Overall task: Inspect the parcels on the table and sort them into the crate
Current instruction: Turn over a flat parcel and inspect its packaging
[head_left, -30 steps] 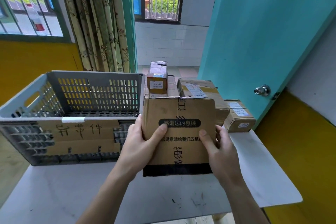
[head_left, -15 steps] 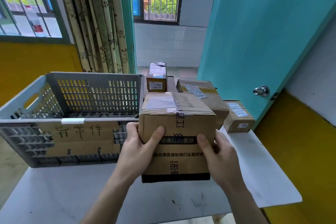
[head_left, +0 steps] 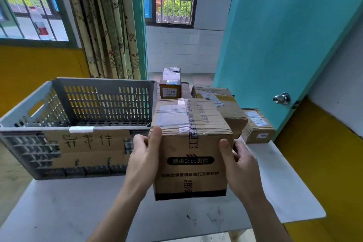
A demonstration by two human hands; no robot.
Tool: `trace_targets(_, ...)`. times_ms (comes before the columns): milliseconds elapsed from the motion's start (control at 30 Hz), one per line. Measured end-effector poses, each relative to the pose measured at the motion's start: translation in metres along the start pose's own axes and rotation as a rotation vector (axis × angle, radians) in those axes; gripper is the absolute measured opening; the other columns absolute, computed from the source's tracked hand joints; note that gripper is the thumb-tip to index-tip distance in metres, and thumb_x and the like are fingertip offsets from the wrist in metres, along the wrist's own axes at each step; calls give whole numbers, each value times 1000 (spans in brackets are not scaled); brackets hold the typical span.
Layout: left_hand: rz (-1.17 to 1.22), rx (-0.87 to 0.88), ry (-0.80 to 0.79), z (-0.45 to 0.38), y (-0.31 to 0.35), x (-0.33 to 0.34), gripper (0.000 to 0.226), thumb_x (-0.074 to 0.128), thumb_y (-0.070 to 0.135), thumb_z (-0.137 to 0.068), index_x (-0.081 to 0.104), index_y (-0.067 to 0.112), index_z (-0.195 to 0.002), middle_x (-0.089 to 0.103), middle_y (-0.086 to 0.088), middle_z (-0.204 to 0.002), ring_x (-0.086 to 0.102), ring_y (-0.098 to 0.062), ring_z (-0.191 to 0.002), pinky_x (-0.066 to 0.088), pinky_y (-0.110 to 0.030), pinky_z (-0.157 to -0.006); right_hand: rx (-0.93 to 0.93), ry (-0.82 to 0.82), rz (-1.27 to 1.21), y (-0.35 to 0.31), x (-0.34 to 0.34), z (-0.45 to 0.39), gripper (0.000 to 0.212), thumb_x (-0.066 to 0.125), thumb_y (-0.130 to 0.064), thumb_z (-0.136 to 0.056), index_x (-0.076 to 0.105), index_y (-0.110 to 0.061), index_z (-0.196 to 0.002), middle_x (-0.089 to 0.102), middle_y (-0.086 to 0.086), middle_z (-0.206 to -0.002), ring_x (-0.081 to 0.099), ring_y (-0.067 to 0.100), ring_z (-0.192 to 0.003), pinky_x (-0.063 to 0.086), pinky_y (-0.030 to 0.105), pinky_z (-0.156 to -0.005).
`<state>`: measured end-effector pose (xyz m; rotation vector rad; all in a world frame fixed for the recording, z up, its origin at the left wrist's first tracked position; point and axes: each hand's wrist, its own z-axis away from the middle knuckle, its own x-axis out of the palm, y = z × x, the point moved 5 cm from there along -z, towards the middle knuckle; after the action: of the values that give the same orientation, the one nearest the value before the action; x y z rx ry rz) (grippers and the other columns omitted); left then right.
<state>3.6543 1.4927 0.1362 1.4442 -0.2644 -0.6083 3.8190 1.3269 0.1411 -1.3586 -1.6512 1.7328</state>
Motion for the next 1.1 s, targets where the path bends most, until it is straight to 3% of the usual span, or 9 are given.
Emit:
trace_targets(167,40,19,-34,1,-3,0,57,62,71,-86,50,20,-109,68,-1,-111,64,-14,-99,51,-36,-74,108,45,-98,1,-2,1,68,36,-88,-74,61,-29,-95,72,-15,-89,66,1,-84,47,19,-66)
trace_targets(333,53,83,-110,2,-4,1,66,62,53,-74,45,41,-137,64,15,-129,64,-2,-112,53,-30,-94,92,67,-123,14,-1,-2,37,53,-62,-74,64,-32,-92,74,-10,-86,69,14,-89,58,45,-83)
trace_targets(500,64,123,-103,0,-1,-1,68,64,82,-69,50,54,-129,62,14,-135,64,-9,-119,53,-43,-104,87,-17,-195,10,7,5,31,52,-50,-80,61,-40,-108,72,-18,-101,70,4,-95,57,19,-73)
trace_targets(733,76,132,-91,-2,-6,-1,47,73,30,-94,48,46,-132,67,12,-126,70,-5,-107,59,-37,-95,49,-17,-183,9,6,6,31,58,-51,-81,62,-48,-112,72,-24,-103,70,2,-97,60,26,-78)
trace_targets(833,108,117,-70,-3,-8,-1,57,75,49,-87,47,43,-136,67,16,-124,69,-8,-110,58,-39,-97,87,-9,-257,9,-2,1,25,49,-54,-96,66,-45,-111,74,-25,-100,67,-9,-97,53,17,-84)
trace_targets(900,151,94,-67,-1,-11,0,69,75,58,-77,47,41,-138,67,15,-123,71,-8,-107,59,-41,-96,124,4,-307,9,-7,-3,29,40,-33,-108,69,-40,-109,76,-23,-92,68,-11,-90,53,9,-75)
trace_targets(967,194,84,-65,-1,-15,-1,74,75,57,-74,46,39,-140,69,12,-123,73,-7,-103,60,-41,-94,112,0,-253,10,-8,-6,33,43,-22,-107,71,-40,-110,77,-22,-99,70,-3,-99,55,16,-80)
trace_targets(1033,232,76,-72,-2,-17,-1,73,77,53,-78,43,39,-142,69,9,-125,73,-7,-103,60,-40,-94,100,-11,-219,14,-8,-9,25,49,-40,-101,69,-45,-116,75,-20,-110,68,3,-109,55,23,-86)
trace_targets(1100,272,64,-88,-4,-20,0,74,81,54,-81,43,42,-143,70,9,-125,73,-11,-107,58,-44,-98,146,-98,-193,20,-5,-11,59,49,-76,-84,59,-45,-134,69,-16,-126,63,7,-118,54,23,-88)
